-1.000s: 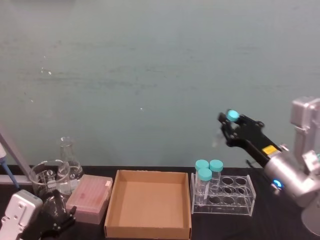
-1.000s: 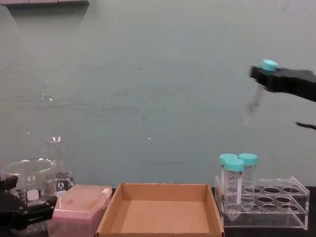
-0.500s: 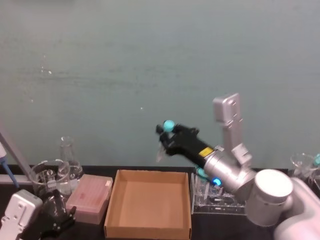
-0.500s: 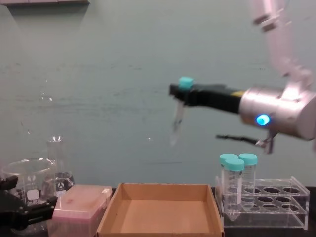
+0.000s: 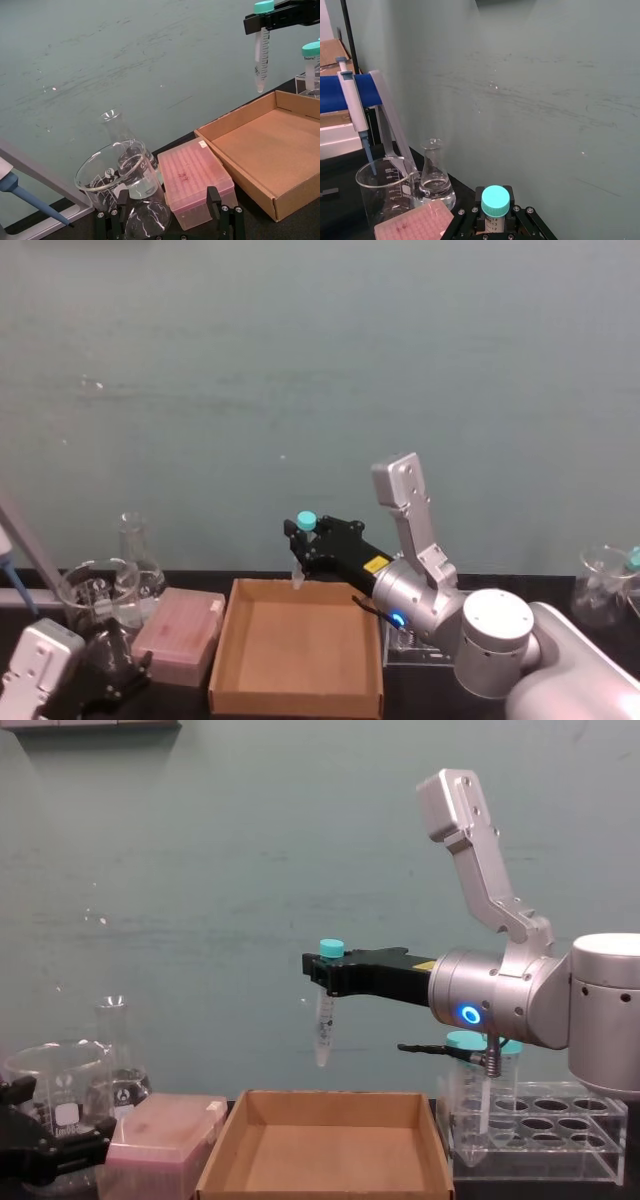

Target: Use the right hand to move the test tube from the test tube rack into the box.

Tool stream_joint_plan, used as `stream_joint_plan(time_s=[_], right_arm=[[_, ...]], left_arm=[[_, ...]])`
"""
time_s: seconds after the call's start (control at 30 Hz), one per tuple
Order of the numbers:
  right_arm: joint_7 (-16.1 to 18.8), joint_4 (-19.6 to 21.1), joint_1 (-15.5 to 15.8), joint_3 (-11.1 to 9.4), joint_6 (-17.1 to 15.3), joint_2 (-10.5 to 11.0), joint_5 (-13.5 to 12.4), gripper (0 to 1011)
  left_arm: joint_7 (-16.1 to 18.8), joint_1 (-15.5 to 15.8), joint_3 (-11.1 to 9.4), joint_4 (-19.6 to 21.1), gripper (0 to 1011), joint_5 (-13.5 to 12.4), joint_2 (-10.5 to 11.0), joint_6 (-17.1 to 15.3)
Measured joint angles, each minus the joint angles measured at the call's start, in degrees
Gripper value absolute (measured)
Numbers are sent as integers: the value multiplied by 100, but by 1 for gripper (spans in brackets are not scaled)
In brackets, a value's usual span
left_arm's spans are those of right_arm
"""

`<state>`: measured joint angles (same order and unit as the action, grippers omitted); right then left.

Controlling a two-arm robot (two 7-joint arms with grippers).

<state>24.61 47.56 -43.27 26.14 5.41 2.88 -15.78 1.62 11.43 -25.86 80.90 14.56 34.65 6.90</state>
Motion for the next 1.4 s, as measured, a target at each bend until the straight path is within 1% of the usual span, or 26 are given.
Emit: stream_joint_plan(time_s=[0.23, 0.33, 0.37, 0.47, 0.53, 0.57, 0.63, 0.83, 0.87, 0.97, 1.0, 1.07, 1.1, 1.4], right_arm=[[0, 60, 19, 0, -7, 21, -14, 214], [1, 74, 24, -1, -12, 27, -19, 272], [1, 78, 25, -1, -13, 28, -20, 328], [1, 89, 29, -1, -15, 32, -23, 409], [1, 94, 31, -1, -17, 34, -24, 492], [1, 94, 31, -1, -17, 34, -25, 512], [1, 100, 32, -1, -18, 35, -26, 585], [1, 108, 35, -1, -20, 38, -29, 755], [1, 109, 35, -1, -21, 38, -29, 807], [1, 111, 36, -1, -22, 40, -30, 859], [1, 113, 37, -1, -22, 41, -31, 908], [1, 113, 38, -1, -23, 41, -32, 946], [1, 113, 38, -1, -24, 42, -32, 991], [1, 118, 41, -1, -26, 44, -32, 1003]], left_arm=[[0, 0, 0, 0, 1000, 0, 0, 0], [0, 0, 0, 0, 1000, -1, 0, 0], [0, 0, 0, 0, 1000, -1, 0, 0], [0, 0, 0, 0, 1000, -1, 0, 0], [0, 0, 0, 0, 1000, -1, 0, 0], [0, 0, 0, 0, 1000, -1, 0, 0], [0, 0, 0, 0, 1000, -1, 0, 0], [0, 0, 0, 0, 1000, -1, 0, 0], [0, 0, 0, 0, 1000, -1, 0, 0], [0, 0, 0, 0, 1000, -1, 0, 0], [0, 0, 0, 0, 1000, -1, 0, 0], [0, 0, 0, 0, 1000, -1, 0, 0], [0, 0, 0, 0, 1000, -1, 0, 0], [0, 0, 0, 0, 1000, -1, 0, 0]])
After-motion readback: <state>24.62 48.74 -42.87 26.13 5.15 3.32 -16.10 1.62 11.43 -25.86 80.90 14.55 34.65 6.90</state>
